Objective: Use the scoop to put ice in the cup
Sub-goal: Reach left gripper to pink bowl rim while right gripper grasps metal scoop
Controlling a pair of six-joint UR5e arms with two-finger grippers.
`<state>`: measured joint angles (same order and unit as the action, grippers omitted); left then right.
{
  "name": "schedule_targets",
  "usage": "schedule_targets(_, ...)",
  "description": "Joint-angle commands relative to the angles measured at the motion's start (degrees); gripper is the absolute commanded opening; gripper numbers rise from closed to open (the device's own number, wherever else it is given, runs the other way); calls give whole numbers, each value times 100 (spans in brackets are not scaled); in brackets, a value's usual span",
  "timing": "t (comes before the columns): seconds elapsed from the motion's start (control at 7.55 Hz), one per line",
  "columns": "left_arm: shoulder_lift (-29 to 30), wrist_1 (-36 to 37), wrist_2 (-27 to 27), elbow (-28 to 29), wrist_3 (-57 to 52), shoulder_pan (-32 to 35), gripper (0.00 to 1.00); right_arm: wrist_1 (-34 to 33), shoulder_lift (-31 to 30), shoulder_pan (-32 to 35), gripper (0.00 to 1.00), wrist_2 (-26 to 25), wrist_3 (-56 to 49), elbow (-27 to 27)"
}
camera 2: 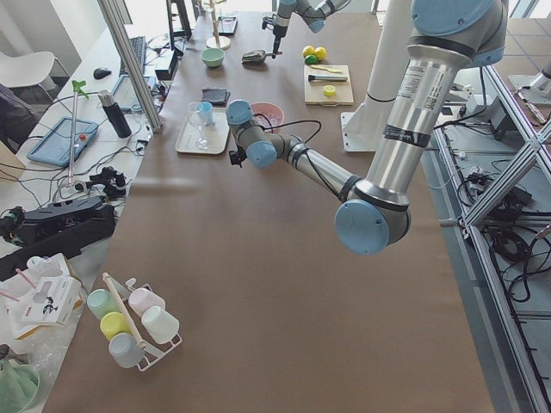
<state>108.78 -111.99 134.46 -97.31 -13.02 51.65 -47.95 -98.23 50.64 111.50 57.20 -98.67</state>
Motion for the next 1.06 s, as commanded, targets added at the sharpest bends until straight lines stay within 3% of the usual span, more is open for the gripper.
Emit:
schedule_targets(0.0, 747, -33, -847, 430, -1065, -610, 99, 234, -118, -19, 89, -15, -16, 190)
schedule_targets(0.13, 1046, -33, -1000, 649, -1080, -656, 99, 234, -126, -19, 60, 72, 1, 164)
schedule_targets(0.26, 1467, -77, -1010, 1217, -1098, -700, 99, 225, -135, -19, 7, 82, 10, 156)
schedule_targets(0.4, 1784, -103, -1027, 1675, -1098, -839, 99, 225, -135, -19, 0, 82, 1, 164)
schedule_targets(0.66, 1761, -270, -1326, 1715, -1133, -911, 99, 207, -205, -19, 0, 100, -60, 138)
schedule_targets(0.79, 1787, -271, -1335, 1706, -1124, -920, 99, 112, -249, -11, 0, 161, -443, -45)
schedule_targets(0.93, 1787, -279, -1335, 1706, -1098, -990, 99, -481, -310, 50, 0, 448, -760, -551)
